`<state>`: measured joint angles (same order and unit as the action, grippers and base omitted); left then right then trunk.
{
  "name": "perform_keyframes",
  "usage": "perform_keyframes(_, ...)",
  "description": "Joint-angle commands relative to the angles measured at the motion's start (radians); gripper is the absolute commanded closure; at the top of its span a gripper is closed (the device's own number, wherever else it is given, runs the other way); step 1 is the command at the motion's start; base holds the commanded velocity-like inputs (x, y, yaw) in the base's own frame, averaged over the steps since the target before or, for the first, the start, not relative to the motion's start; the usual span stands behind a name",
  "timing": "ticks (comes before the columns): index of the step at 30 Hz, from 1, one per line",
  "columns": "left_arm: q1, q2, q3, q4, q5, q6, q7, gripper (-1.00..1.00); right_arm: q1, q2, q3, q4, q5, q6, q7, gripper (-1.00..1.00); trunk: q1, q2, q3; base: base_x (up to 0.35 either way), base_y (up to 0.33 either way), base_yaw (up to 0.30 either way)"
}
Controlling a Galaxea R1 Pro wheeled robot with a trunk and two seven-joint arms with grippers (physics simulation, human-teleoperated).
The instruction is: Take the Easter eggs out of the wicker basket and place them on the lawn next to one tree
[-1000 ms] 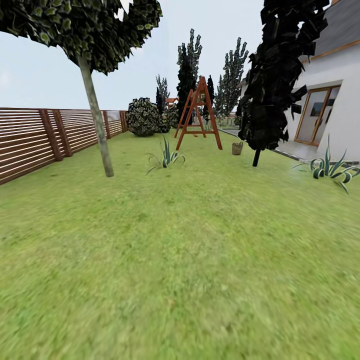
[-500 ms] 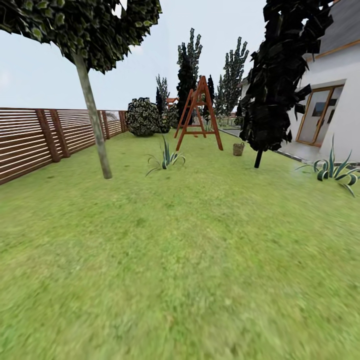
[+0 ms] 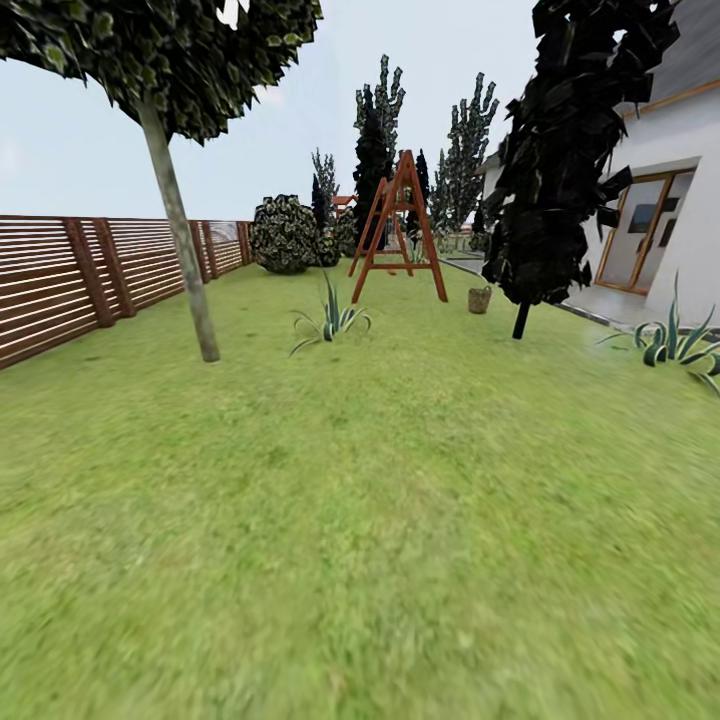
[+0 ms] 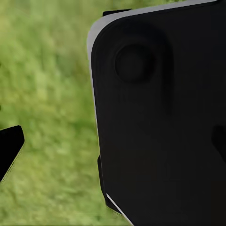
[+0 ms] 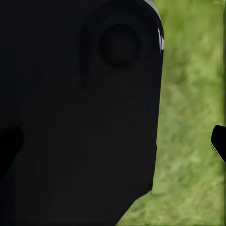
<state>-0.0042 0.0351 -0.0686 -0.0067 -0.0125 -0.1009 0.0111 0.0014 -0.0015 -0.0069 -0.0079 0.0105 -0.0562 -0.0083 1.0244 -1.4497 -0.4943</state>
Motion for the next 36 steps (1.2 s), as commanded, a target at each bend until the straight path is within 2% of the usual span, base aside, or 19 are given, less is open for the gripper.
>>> perform_keyframes(1,0.0,0.0,-0.007,0.001,-0.001,-0.003,0.001,-1.0,0.0,0.0,-0.001,-0.001,0.001,-0.002,-0.001,-1.0,0.001,0.0,-0.001,0.329,0.0,0.0)
perform_keyframes(28,0.0,0.0,-0.006,0.001,0.0,-0.003,0.001,-1.0,0.0,0.0,-0.001,0.0,0.001,-0.002,-0.001,-1.0,0.001,0.0,-0.001,0.334,0.001,0.0)
perform_keyframes(36,0.0,0.0,-0.006,0.001,0.0,-0.003,0.001,-1.0,0.0,0.0,-0.001,0.0,0.001,-0.002,-0.001,-1.0,0.001,0.0,-0.001,0.328,0.082,0.0)
